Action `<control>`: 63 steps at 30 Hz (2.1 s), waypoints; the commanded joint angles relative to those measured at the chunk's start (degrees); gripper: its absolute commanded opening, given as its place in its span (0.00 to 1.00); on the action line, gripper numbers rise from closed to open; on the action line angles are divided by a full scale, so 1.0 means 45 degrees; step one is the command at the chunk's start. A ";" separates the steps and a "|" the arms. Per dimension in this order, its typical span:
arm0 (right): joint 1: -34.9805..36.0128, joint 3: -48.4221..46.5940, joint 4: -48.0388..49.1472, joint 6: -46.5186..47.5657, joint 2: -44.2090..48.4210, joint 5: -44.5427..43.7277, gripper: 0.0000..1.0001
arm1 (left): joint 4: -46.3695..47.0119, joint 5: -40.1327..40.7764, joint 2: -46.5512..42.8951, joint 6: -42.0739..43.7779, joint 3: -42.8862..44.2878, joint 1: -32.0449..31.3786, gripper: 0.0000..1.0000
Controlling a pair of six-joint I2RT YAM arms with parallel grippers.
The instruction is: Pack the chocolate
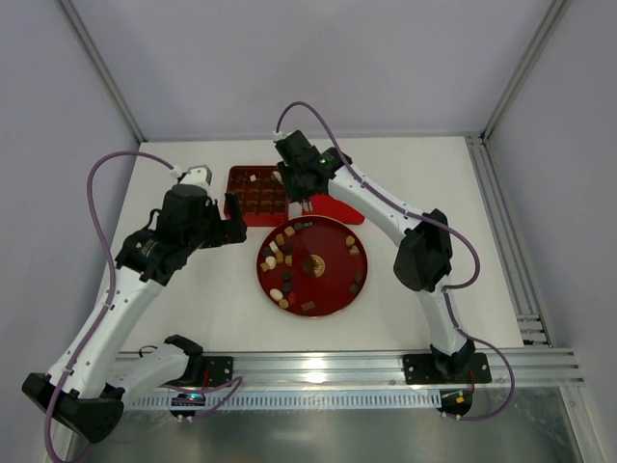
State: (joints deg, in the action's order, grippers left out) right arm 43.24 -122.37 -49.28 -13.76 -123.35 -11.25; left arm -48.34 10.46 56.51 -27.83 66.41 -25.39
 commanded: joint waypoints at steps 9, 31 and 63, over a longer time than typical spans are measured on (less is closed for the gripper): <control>-0.0196 -0.0698 0.0716 0.0206 -0.0050 -0.0548 0.36 | -0.0020 -0.0019 -0.0097 0.0170 0.0593 0.0016 1.00; -0.0215 -0.0952 0.0755 0.0226 -0.0597 -0.0490 0.43 | -0.0079 0.0020 -0.0058 0.0170 0.0613 0.0017 1.00; 0.4137 0.9044 -0.0825 -0.3619 0.9534 -0.1447 0.43 | -0.0176 0.0488 -0.0194 -0.0181 0.1042 0.0017 1.00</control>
State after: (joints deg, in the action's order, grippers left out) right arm 58.83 -87.90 -50.70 -22.85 -84.44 -16.27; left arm -49.19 11.55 56.62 -28.12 68.64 -25.39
